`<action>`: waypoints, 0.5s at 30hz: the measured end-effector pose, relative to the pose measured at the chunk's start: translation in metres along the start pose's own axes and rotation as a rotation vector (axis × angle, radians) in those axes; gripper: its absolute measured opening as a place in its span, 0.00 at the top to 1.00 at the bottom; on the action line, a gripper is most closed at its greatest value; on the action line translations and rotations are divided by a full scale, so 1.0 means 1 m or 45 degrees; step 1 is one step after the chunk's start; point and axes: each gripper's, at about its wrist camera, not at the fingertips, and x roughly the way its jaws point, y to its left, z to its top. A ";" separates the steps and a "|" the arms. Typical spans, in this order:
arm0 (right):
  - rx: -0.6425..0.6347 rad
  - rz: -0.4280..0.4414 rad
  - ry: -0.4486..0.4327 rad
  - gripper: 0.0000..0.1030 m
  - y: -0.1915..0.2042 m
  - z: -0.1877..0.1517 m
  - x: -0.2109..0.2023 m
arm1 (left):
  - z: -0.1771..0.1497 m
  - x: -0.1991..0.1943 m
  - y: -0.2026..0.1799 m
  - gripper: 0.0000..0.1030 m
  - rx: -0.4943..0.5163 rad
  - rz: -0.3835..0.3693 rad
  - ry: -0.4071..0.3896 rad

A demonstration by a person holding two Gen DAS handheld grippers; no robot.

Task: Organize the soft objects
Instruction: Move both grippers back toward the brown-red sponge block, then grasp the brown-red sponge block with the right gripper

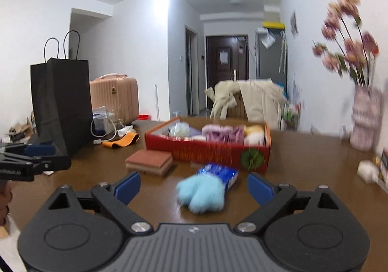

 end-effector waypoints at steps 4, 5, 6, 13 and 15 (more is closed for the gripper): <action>0.018 -0.020 0.017 0.08 -0.001 -0.008 -0.003 | -0.001 0.001 0.000 0.17 0.000 -0.005 0.002; 0.022 -0.028 0.018 0.08 -0.002 -0.009 -0.002 | -0.001 0.002 0.000 0.17 -0.004 -0.008 0.001; 0.035 -0.033 0.020 0.08 -0.003 -0.008 -0.001 | -0.001 0.004 0.000 0.17 -0.007 -0.009 0.004; 0.119 0.013 0.061 0.10 -0.010 -0.006 0.024 | -0.002 0.033 0.012 0.17 -0.050 -0.002 0.061; 0.129 0.039 0.089 0.11 -0.008 -0.001 0.039 | 0.002 0.047 0.021 0.17 -0.076 0.020 0.077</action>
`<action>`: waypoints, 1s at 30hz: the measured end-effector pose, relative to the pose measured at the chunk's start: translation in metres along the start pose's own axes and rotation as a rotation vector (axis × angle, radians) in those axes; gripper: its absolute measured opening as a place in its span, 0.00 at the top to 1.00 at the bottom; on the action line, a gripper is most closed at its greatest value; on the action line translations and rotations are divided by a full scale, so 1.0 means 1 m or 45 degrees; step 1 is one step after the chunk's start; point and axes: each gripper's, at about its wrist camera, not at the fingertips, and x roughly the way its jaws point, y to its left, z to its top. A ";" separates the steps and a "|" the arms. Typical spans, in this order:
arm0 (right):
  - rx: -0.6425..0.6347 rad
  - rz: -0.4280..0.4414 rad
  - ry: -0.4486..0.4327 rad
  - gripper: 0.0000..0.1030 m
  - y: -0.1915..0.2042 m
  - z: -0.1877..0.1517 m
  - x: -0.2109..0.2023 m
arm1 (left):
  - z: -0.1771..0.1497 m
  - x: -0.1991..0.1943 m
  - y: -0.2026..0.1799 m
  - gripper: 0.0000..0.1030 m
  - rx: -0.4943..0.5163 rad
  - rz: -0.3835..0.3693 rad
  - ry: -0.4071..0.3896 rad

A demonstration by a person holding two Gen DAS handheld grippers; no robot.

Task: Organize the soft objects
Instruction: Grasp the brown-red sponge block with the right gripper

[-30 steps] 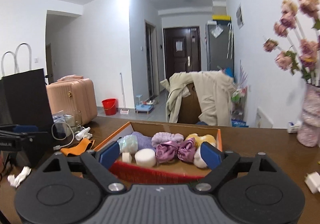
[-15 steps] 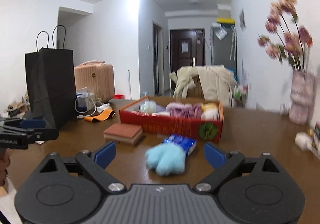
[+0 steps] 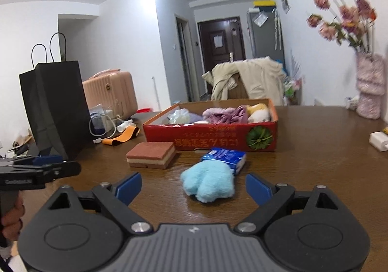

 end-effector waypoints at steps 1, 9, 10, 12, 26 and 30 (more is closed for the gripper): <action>-0.001 0.012 0.012 0.13 0.002 0.003 0.009 | 0.004 0.010 0.006 0.18 -0.016 0.016 0.013; 0.058 0.142 0.129 0.31 0.024 0.040 0.120 | 0.048 0.112 0.054 0.40 -0.091 -0.012 0.138; 0.069 0.143 0.143 0.33 0.027 0.044 0.136 | 0.051 0.126 0.058 0.42 -0.097 -0.030 0.159; 0.094 0.154 0.167 0.38 0.031 0.051 0.170 | 0.052 0.151 0.066 0.49 -0.120 -0.046 0.212; 0.149 0.179 0.323 0.70 0.032 0.044 0.259 | 0.035 0.199 0.084 0.61 -0.252 -0.148 0.337; 0.180 0.197 0.317 0.71 0.028 0.043 0.259 | 0.034 0.199 0.083 0.66 -0.256 -0.170 0.319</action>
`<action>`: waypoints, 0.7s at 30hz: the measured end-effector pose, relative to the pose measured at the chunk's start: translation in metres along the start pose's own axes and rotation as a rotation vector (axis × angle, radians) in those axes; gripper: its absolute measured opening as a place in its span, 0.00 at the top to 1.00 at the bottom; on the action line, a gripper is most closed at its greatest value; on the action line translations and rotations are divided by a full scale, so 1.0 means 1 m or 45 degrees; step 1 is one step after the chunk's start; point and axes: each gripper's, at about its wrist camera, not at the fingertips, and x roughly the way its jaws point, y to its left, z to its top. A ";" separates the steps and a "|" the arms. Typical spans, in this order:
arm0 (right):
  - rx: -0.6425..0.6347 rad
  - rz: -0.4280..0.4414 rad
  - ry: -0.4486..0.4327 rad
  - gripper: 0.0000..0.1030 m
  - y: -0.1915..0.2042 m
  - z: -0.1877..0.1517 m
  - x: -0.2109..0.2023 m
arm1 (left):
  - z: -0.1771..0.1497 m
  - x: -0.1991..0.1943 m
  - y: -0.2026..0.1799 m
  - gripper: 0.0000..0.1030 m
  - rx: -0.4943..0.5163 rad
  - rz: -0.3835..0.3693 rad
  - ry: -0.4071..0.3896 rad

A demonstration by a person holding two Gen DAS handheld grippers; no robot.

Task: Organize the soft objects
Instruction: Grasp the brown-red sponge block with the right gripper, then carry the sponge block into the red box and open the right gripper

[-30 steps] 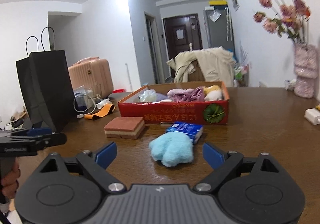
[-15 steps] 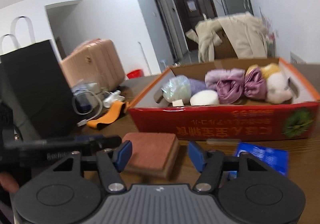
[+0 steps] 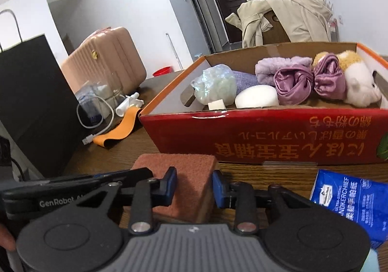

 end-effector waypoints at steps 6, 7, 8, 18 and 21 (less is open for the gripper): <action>0.079 0.024 0.007 0.72 -0.005 0.003 -0.003 | 0.001 -0.003 -0.001 0.68 -0.072 0.002 0.021; 0.074 0.008 0.017 0.73 -0.001 0.004 -0.006 | 0.002 -0.010 -0.007 0.68 -0.088 0.018 0.038; 0.051 -0.009 0.009 0.73 0.004 0.003 -0.013 | 0.001 -0.019 -0.015 0.68 -0.070 0.033 0.028; -0.020 -0.034 -0.244 0.74 0.019 -0.042 -0.182 | -0.035 -0.122 -0.114 0.69 -0.004 -0.132 -0.119; -0.006 -0.063 -0.300 0.74 0.011 -0.053 -0.219 | -0.043 -0.132 -0.149 0.69 0.066 -0.173 -0.157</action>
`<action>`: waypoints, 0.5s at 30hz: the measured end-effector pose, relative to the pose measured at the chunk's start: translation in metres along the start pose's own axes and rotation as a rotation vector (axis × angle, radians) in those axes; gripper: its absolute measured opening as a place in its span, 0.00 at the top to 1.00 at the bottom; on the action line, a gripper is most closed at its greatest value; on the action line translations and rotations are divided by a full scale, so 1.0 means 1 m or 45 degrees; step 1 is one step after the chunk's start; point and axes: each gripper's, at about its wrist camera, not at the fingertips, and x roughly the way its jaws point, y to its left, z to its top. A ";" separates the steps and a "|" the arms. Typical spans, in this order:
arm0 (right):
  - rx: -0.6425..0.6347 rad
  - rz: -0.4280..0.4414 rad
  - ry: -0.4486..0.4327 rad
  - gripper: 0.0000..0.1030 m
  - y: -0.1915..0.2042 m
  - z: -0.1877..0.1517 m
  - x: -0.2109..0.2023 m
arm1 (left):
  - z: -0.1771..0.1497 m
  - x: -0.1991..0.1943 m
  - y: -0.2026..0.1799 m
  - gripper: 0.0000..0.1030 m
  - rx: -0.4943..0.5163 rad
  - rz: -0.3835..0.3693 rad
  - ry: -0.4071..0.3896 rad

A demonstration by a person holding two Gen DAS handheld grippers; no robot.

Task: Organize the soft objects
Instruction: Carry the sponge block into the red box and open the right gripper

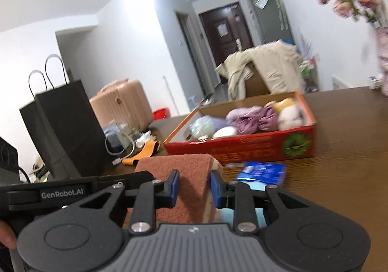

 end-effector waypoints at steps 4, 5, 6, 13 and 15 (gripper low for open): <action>0.019 -0.031 -0.055 0.74 -0.021 0.003 -0.029 | -0.001 0.008 -0.026 0.69 0.026 -0.037 -0.004; 0.022 -0.038 -0.059 0.74 -0.026 0.004 -0.030 | 0.000 0.013 -0.030 0.69 0.025 -0.040 0.002; 0.025 -0.045 -0.058 0.74 -0.031 0.006 -0.030 | 0.001 0.019 -0.034 0.69 0.027 -0.042 0.005; 0.006 -0.043 -0.077 0.75 -0.074 0.065 0.008 | 0.057 0.088 -0.034 0.69 0.006 -0.067 -0.008; 0.007 -0.042 -0.054 0.75 -0.089 0.090 0.034 | 0.081 0.123 -0.024 0.69 -0.024 -0.066 0.015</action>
